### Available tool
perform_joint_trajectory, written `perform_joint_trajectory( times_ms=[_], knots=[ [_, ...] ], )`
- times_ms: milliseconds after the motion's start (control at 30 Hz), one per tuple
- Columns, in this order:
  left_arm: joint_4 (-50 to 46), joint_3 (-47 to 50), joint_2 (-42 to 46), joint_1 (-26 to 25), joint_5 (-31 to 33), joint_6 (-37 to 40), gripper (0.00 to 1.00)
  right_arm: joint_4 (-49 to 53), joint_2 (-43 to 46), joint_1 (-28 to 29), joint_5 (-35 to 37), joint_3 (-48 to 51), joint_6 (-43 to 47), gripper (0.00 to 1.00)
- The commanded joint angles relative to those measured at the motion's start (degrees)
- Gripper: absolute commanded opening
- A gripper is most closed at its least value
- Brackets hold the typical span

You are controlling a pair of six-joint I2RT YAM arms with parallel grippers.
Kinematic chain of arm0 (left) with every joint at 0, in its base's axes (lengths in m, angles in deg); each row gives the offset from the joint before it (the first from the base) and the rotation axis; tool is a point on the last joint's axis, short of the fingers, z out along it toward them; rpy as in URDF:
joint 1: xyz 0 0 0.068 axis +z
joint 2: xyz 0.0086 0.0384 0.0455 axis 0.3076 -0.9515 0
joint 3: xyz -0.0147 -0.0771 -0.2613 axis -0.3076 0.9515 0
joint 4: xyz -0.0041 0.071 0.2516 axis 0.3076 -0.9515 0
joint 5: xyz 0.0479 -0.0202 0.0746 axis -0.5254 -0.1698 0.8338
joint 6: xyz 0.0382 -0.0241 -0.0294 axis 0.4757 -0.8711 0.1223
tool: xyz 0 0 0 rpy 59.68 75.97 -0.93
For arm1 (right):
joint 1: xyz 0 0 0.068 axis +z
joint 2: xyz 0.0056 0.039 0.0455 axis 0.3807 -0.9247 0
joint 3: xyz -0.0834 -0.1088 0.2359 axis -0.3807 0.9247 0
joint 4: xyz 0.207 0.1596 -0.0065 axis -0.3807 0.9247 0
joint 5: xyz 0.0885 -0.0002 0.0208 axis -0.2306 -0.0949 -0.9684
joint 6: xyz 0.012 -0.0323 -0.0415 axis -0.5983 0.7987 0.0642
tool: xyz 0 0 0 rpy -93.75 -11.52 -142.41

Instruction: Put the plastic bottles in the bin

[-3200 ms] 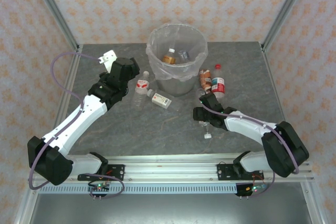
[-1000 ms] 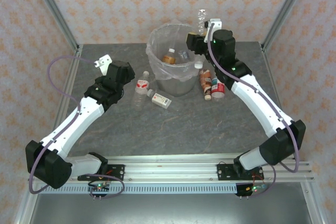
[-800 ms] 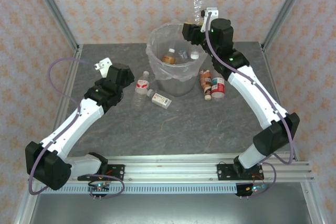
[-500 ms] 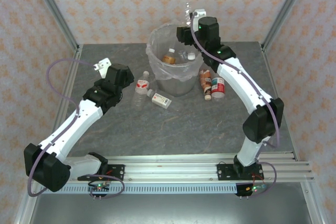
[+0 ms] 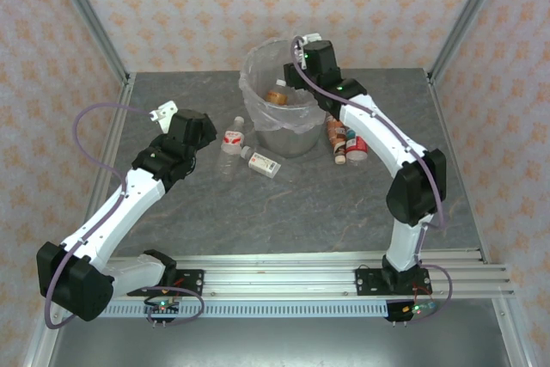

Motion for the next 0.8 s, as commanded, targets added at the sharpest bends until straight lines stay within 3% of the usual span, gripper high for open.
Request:
perform_joint_trajectory(
  times_ms=[0, 767],
  knots=[
    [-0.20, 0.09, -0.66, 0.56, -0.41, -1.25, 1.00, 4.71, -2.41, 0.81, 7.19, -2.88, -0.79, 0.68],
    [0.06, 1.13, -2.40, 0.69, -0.75, -1.51, 1.00, 12.85, -5.37, 2.77, 11.62, -8.16, -4.24, 0.81]
  ],
)
